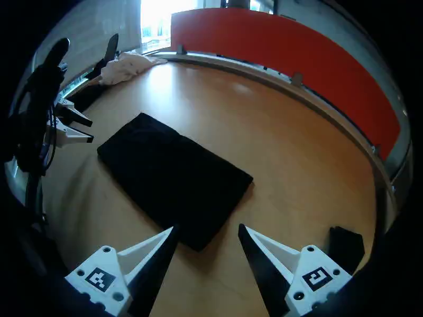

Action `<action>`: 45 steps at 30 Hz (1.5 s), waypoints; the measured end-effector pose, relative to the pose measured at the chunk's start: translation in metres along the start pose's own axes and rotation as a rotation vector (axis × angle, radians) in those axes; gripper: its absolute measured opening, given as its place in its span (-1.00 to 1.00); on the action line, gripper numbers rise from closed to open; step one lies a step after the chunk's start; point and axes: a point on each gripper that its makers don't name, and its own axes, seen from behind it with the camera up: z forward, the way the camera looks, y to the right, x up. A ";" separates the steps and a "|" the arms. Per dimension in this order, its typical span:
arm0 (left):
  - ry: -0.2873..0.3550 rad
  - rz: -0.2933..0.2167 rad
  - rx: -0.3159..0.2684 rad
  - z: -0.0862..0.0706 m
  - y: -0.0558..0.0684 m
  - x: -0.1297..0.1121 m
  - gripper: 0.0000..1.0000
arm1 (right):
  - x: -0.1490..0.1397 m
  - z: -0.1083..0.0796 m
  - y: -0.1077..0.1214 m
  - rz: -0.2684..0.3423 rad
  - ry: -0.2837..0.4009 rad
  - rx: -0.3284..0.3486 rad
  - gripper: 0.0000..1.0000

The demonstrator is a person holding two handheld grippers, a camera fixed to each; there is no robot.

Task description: Fold towel

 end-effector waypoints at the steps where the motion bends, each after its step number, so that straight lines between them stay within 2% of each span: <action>1: 0.000 -0.008 0.005 -0.002 -0.001 -0.002 0.69 | 0.000 0.000 -0.001 -0.006 -0.002 0.004 0.71; 9: 0.003 -0.057 0.032 -0.015 -0.009 -0.010 0.69 | 0.000 0.003 -0.003 -0.044 -0.011 0.032 0.71; 19: 0.007 -0.100 0.063 -0.032 -0.018 -0.022 0.69 | -0.013 0.006 -0.012 -0.113 -0.045 0.082 0.70; 24: 0.006 -0.115 0.075 -0.039 -0.022 -0.028 0.69 | -0.021 0.006 -0.014 -0.146 -0.063 0.104 0.62; 31: -0.002 -0.134 0.081 -0.044 -0.025 -0.037 0.69 | -0.026 0.006 -0.012 -0.166 -0.088 0.124 0.18; 41: -0.011 -0.138 0.087 -0.047 -0.028 -0.044 0.69 | -0.029 0.009 -0.009 -0.163 -0.110 0.139 -0.28; 43: -0.012 -0.139 0.088 -0.047 -0.028 -0.045 0.69 | -0.029 0.009 -0.009 -0.161 -0.113 0.143 -0.29; 45: -0.012 -0.141 0.088 -0.047 -0.029 -0.045 0.69 | -0.030 0.008 -0.009 -0.159 -0.115 0.146 -0.39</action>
